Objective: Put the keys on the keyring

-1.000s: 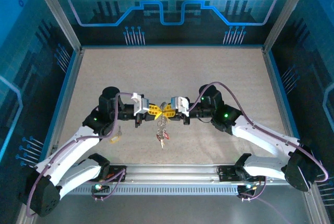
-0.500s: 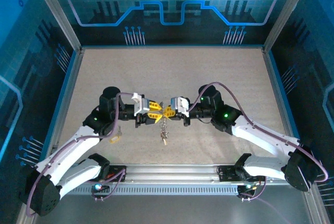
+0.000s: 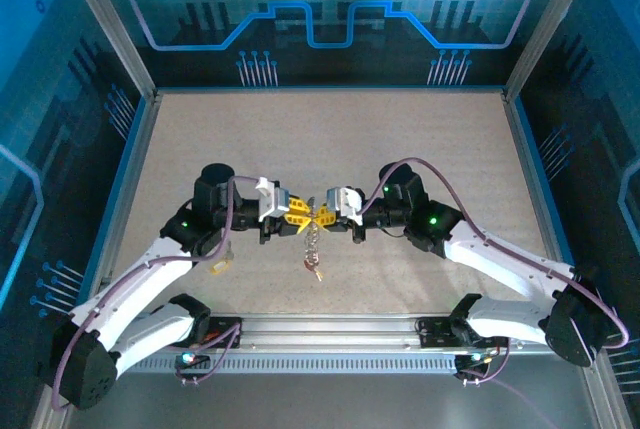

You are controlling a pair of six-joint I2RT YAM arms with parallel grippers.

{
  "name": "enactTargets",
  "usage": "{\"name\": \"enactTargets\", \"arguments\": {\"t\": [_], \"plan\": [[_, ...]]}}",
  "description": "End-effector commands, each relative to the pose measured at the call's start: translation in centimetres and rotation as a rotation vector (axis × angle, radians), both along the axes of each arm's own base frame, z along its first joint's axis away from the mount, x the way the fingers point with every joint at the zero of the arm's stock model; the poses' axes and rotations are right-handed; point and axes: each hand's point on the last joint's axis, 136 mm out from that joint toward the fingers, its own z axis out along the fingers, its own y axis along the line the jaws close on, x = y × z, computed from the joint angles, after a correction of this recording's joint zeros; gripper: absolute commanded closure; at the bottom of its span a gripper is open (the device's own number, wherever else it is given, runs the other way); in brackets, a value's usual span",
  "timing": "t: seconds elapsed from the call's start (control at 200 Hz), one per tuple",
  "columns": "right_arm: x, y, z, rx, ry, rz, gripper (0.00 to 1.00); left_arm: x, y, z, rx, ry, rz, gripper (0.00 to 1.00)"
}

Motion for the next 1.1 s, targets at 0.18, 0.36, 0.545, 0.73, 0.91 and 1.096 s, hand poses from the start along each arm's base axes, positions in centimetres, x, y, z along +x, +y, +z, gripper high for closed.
{"name": "enactTargets", "arguments": {"t": [0.18,0.36,0.545,0.73,0.91,1.096], "plan": [[0.3,0.6,2.3,0.029,-0.046,0.008,1.00,0.0,-0.1,0.7,0.011,-0.032,-0.018,0.79],[0.1,0.9,0.9,-0.018,-0.034,0.014,1.00,-0.2,-0.2,0.9,0.003,-0.029,-0.022,0.79],[0.4,1.2,2.3,0.009,-0.056,0.013,1.00,-0.3,-0.1,0.9,0.012,-0.036,-0.029,1.00],[0.3,1.0,3.4,0.060,-0.072,0.018,1.00,-0.5,0.0,0.7,0.023,-0.061,-0.029,1.00],[0.2,0.0,2.6,0.076,-0.076,0.001,0.57,-0.2,0.3,1.7,-0.004,-0.097,0.013,1.00],[0.2,-0.7,2.4,0.083,-0.095,-0.018,0.44,0.8,1.2,2.5,-0.026,-0.125,0.092,1.00]]}}
